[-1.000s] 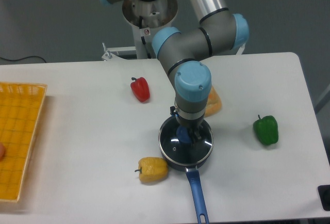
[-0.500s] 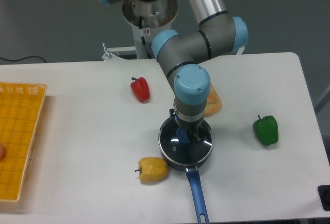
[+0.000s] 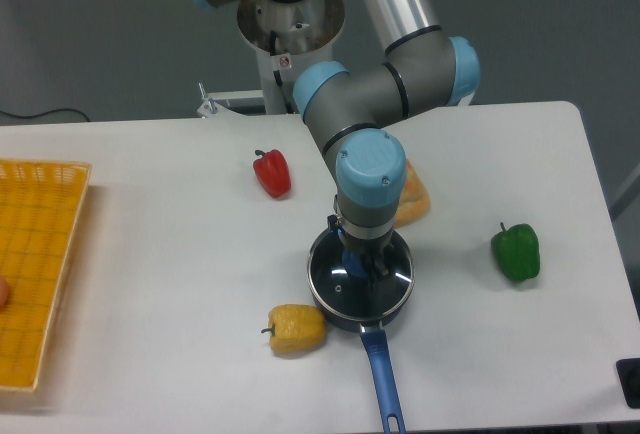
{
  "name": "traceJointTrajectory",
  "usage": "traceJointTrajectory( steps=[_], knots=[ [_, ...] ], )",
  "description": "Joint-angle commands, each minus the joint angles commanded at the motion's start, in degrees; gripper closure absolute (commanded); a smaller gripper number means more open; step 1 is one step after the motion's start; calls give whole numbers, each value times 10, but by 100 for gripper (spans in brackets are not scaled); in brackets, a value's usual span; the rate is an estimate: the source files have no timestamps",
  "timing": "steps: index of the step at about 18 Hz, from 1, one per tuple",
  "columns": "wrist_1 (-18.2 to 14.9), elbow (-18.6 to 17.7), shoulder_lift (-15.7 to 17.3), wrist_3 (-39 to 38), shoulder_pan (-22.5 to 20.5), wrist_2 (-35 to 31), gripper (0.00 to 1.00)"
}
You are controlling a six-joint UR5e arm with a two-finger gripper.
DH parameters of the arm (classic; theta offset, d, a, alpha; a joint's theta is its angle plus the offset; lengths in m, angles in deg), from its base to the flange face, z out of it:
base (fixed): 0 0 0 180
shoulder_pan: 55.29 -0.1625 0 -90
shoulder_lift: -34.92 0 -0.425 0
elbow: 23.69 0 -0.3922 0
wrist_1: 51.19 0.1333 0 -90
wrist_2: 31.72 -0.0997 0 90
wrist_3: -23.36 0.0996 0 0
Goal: Open the lid
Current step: 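Close the gripper around the blue lid knob, then lift the glass lid up off the saucepan by its knob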
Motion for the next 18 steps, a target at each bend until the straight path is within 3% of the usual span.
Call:
traceJointTrajectory(
  steps=[4, 7, 12, 18],
  knots=[
    [0, 0, 0, -1, 0, 0, 4],
    [0, 0, -1, -1, 1, 0, 22],
    [-1, 0, -1, -1, 2, -2, 35],
    [-3, 7, -1, 0, 3, -2, 35]
  ],
)
